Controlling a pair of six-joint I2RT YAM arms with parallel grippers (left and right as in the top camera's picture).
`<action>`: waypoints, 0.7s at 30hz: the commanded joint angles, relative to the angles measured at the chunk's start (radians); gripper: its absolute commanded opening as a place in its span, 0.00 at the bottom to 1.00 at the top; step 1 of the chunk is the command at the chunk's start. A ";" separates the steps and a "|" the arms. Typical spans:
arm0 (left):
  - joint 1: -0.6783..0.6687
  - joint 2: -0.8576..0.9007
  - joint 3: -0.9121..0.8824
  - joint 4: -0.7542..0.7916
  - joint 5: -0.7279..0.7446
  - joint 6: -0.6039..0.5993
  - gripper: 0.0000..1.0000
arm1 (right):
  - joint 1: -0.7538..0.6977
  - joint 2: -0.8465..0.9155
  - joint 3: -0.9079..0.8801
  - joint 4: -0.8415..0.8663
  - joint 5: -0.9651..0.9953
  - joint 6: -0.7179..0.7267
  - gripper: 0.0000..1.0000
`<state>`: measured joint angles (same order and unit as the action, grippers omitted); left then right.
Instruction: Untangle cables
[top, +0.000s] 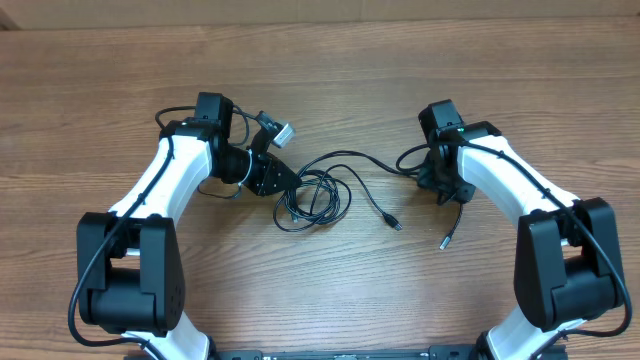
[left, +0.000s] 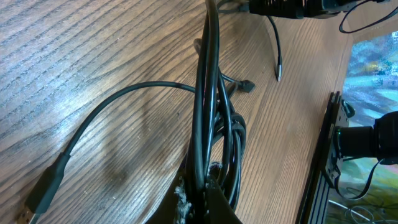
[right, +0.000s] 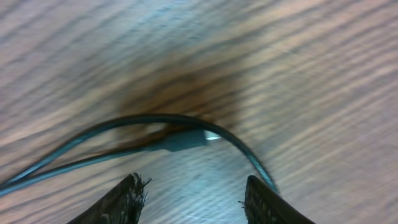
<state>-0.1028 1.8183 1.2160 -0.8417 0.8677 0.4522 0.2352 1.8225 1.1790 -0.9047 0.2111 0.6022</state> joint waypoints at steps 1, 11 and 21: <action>-0.002 -0.001 -0.003 0.001 0.013 0.022 0.04 | -0.002 0.008 0.029 -0.017 -0.089 -0.061 0.50; -0.002 -0.001 -0.003 0.003 0.013 0.022 0.04 | 0.017 0.006 0.162 -0.088 -0.666 -0.440 0.55; -0.002 0.000 -0.003 0.005 0.017 0.011 0.04 | 0.087 0.006 0.161 -0.024 -0.909 -0.426 0.55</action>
<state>-0.1028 1.8183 1.2160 -0.8383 0.8635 0.4519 0.2867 1.8248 1.3262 -0.9474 -0.6029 0.1749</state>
